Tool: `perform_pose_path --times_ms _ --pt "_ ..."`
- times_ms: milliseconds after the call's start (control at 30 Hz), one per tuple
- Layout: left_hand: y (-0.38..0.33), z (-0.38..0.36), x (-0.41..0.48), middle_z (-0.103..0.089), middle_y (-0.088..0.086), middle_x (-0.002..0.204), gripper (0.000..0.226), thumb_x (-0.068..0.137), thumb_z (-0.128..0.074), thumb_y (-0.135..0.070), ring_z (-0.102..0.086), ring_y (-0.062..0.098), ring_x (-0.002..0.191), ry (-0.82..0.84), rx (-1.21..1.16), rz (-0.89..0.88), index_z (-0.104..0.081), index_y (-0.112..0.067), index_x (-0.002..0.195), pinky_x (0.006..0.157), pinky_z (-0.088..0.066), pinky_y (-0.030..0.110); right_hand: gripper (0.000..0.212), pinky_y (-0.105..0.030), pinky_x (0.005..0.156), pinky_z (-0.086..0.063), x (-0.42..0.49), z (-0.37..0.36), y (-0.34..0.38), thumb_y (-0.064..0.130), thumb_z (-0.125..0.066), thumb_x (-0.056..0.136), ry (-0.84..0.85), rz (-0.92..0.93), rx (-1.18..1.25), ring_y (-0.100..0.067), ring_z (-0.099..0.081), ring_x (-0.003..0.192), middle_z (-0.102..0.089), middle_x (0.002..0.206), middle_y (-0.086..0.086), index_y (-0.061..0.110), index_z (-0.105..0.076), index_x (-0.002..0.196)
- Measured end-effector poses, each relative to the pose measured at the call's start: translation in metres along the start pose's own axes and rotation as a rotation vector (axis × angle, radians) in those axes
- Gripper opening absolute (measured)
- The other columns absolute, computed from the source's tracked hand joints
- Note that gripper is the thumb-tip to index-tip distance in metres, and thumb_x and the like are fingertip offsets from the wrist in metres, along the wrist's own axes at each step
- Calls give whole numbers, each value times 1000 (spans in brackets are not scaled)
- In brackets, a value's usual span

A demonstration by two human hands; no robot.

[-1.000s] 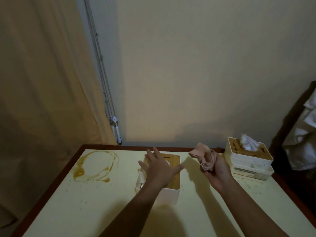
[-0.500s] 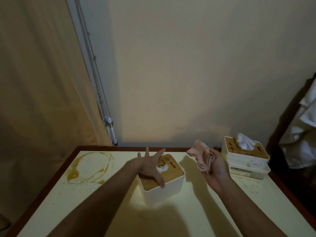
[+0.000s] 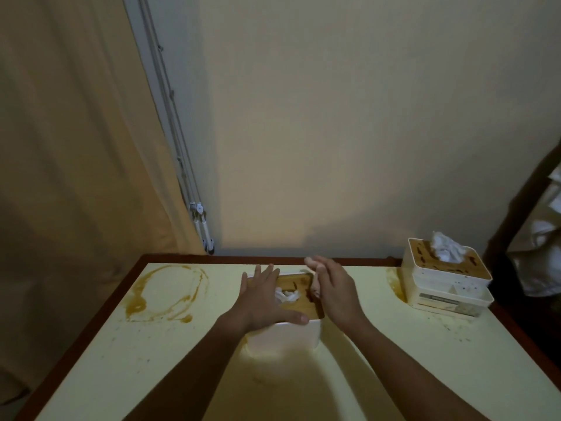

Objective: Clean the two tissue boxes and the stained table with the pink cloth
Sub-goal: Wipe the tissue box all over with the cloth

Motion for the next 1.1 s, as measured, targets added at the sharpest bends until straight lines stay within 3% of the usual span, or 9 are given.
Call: perform_pose_path --times_ms 100,167,267,367,500,767,1100 --pt "1 2 -3 -13 -3 164 131 54 -67 -85 5 20 151 -19 -31 -27 -15 -21 155 120 9 50 35 -25 99 -41 0 -21 -4 26 -34 110 202 168 -373 -17 -54 120 -58 134 2 20 -61 132" --pt "1 2 -4 -15 -6 163 127 54 -65 -86 3 19 151 -38 -18 -37 -17 -25 154 120 7 50 49 -41 100 -37 -4 -26 -6 36 -19 108 300 216 -734 -27 -42 133 -42 154 5 26 -46 147" --pt "3 0 -7 -11 -11 163 127 51 -63 -89 7 15 151 -62 -48 -25 -17 -31 154 121 6 51 54 -54 109 -23 -10 -23 -1 41 -9 107 394 157 -990 -33 -6 154 -9 169 9 31 -18 159" --pt "6 -3 -8 -6 -12 164 128 52 -64 -88 12 13 150 -63 -86 -20 -15 -31 155 121 8 49 55 -57 116 -15 -19 -18 3 38 -17 110 466 88 -1023 -32 17 154 6 170 8 27 -4 162" --pt "7 -4 -7 -5 -12 164 130 50 -63 -90 14 12 149 -46 -91 -39 -14 -30 155 120 10 48 63 -60 120 -9 -36 -13 5 46 -14 106 533 36 -1037 -31 24 153 13 169 5 23 3 162" --pt "9 0 -7 -5 -10 164 126 55 -70 -81 15 14 149 6 -123 -49 -14 -29 155 120 12 48 54 -51 122 -11 2 -25 -7 38 -14 110 529 53 -945 -31 20 154 8 170 5 24 -5 162" --pt "14 -2 -3 -7 -9 164 124 58 -73 -77 16 15 149 23 -130 -70 -14 -27 155 118 14 48 56 -48 124 -9 -30 -16 -4 37 -16 110 510 42 -881 -31 15 155 7 170 7 24 1 162"
Point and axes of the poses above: each hand's wrist, its own x-axis towards the middle knuckle, its own z-axis out of the back of the hand, y = z × x, the point moved 3 cm from there along x, towards the middle knuckle
